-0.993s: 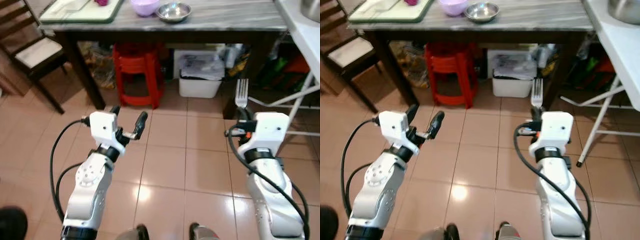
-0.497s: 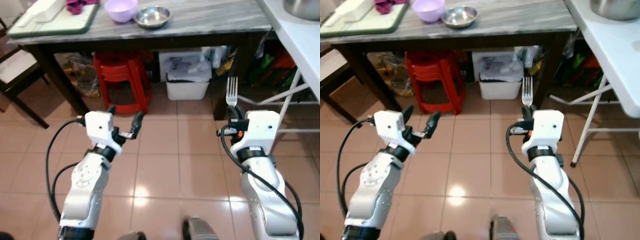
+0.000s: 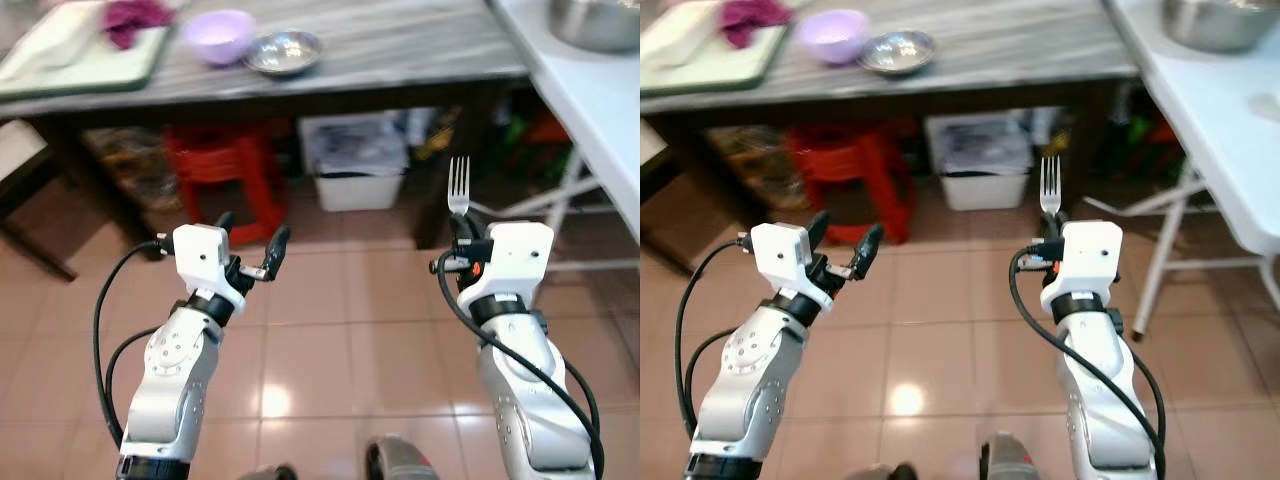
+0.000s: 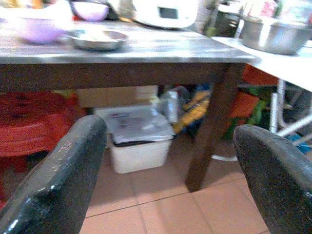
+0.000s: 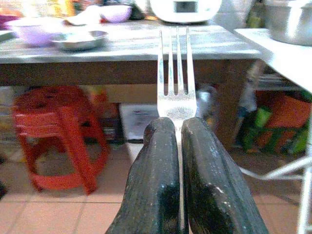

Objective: Setting the table

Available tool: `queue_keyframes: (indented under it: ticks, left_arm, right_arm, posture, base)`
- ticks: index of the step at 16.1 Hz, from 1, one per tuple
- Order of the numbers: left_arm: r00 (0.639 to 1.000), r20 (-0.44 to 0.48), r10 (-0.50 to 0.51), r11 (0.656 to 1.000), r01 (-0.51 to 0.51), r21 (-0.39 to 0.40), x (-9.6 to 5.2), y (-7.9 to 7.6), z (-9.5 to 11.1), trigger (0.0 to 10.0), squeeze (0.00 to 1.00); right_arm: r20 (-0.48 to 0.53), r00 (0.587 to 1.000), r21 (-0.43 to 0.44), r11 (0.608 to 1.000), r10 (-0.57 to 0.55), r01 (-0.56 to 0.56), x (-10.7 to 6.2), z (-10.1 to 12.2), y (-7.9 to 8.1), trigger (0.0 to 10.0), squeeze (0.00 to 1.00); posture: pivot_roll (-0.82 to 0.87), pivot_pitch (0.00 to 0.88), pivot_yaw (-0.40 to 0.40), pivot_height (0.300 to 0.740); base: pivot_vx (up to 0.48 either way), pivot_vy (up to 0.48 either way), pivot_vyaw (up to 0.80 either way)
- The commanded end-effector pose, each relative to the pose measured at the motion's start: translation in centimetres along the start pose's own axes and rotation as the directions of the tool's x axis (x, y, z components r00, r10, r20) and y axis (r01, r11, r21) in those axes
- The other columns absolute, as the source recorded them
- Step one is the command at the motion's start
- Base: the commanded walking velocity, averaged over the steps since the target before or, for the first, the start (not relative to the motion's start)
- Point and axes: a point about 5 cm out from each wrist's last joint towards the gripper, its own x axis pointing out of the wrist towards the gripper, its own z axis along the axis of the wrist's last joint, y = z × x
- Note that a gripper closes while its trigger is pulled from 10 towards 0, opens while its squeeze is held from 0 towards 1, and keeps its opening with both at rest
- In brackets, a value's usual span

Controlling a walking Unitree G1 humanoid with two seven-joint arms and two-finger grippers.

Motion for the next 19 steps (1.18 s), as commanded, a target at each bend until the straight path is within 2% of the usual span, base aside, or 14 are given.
queue_keyframes:
  ticks: [1,3,11,19]
  left_arm:
    - [1.000,-0.012,-0.010,1.000,0.009,-0.013,-0.21,-0.38,-0.30,10.0,0.00]
    - [1.000,-0.014,-0.012,1.000,0.011,-0.015,-0.24,-0.45,-0.35,10.0,0.00]
    - [1.000,-0.018,-0.022,1.000,0.022,-0.018,-0.08,-0.66,-0.37,10.0,0.00]
    - [0.999,-0.020,-0.031,0.999,0.030,-0.020,0.05,-0.81,-0.33,10.0,0.00]
  right_arm:
    - [-0.003,1.000,-0.006,1.000,-0.018,0.018,-0.35,0.03,-0.58,10.0,0.00]
    - [-0.004,1.000,-0.007,1.000,-0.017,0.017,-0.41,-0.03,-0.55,10.0,0.00]
    - [-0.001,1.000,-0.029,1.000,-0.012,0.012,-0.36,0.01,-0.34,10.0,0.00]
    - [0.001,1.000,-0.030,1.000,-0.007,0.007,-0.24,-0.05,-0.07,10.0,0.00]
  posture:
    - [-0.17,0.216,0.057,0.740]
    - [-0.17,0.216,0.057,0.740]
    - [-0.17,0.223,0.062,0.740]
    - [-0.17,0.226,0.066,0.740]
  base:
    - [0.330,0.000,-0.63]
    - [0.328,0.000,-0.63]
    - [0.323,0.000,0.00]
    - [0.323,0.000,0.64]
